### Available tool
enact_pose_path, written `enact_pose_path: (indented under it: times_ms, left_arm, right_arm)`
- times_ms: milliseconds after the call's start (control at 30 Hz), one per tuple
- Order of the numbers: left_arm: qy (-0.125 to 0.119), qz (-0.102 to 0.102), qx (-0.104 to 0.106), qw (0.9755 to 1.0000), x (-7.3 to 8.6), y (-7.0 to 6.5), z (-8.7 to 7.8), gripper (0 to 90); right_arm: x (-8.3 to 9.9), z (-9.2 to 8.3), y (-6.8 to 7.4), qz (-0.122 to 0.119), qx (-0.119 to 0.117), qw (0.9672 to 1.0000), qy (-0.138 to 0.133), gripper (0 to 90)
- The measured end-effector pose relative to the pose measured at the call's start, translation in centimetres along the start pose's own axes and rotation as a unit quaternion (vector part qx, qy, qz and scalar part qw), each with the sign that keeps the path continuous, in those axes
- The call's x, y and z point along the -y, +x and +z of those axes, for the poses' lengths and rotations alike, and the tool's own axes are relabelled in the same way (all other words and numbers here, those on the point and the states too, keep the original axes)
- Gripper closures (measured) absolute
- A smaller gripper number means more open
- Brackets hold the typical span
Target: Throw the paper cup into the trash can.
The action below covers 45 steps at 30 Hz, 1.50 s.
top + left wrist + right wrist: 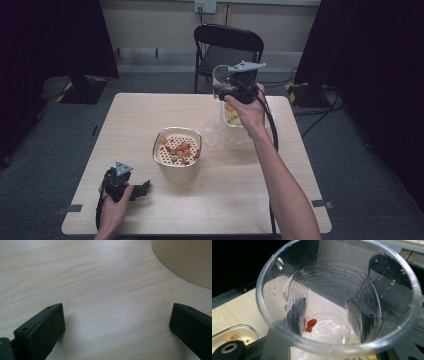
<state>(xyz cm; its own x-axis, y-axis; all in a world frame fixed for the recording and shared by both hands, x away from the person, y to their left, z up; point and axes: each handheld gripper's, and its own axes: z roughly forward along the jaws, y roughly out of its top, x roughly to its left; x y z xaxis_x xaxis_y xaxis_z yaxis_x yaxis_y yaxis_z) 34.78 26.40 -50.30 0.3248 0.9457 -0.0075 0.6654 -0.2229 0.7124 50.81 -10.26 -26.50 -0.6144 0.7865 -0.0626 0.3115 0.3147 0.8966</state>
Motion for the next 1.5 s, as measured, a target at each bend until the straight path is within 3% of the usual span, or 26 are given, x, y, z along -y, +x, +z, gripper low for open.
enact_pose_path:
  times_ms: [167,200,233,267,300,333,500,533,767,1167,1267,1433,1500]
  left_arm:
    - [0.0,0.001,0.0,1.0,0.0,0.0,0.0,0.0]
    - [0.0,0.001,0.0,1.0,0.0,0.0,0.0,0.0]
    - [0.0,0.001,0.0,1.0,0.0,0.0,0.0,0.0]
    - [0.0,0.001,0.0,1.0,0.0,0.0,0.0,0.0]
    - [0.0,0.0,0.0,1.0,0.0,0.0,0.0,0.0]
    - [0.0,0.001,0.0,1.0,0.0,0.0,0.0,0.0]
    - [0.0,0.001,0.0,1.0,0.0,0.0,0.0,0.0]
    - [0.0,0.0,0.0,1.0,0.0,0.0,0.0,0.0]
    - [0.0,0.0,0.0,1.0,0.0,0.0,0.0,0.0]
    - [0.0,0.001,0.0,1.0,0.0,0.0,0.0,0.0]
    - [0.0,0.001,0.0,1.0,0.0,0.0,0.0,0.0]
    - [0.0,0.001,0.0,1.0,0.0,0.0,0.0,0.0]
    - [0.0,0.001,0.0,1.0,0.0,0.0,0.0,0.0]
  right_arm:
    - [0.8,0.0,-2.1,0.017,0.023,0.9995,0.016,48.9]
    - [1.2,0.1,-3.0,0.026,0.031,0.9989,0.024,48.6]
    - [1.2,0.1,-3.0,0.026,0.031,0.9989,0.024,48.6]
    - [1.7,0.0,-4.1,0.036,0.041,0.998,0.032,47.7]
    - [1.7,0.0,-4.1,0.036,0.041,0.998,0.032,47.7]
    - [2.0,-0.1,-4.8,0.046,0.047,0.9973,0.034,40.5]
    - [2.6,-0.1,-5.7,0.057,0.061,0.9957,0.041,37.0]
    - [2.8,-0.1,-6.1,0.065,0.064,0.9949,0.042,29.4]
    - [3.0,-0.2,-6.5,0.073,0.074,0.9937,0.042,16.2]
    - [3.3,-1.1,-6.3,0.081,0.059,0.9945,0.029,18.6]
    - [3.7,-1.8,-5.9,0.073,0.043,0.996,0.028,20.8]
    - [4.1,-3.3,-4.8,0.056,0.044,0.9973,0.016,20.7]
    - [4.3,-3.9,-4.4,0.054,0.033,0.9979,0.01,20.8]
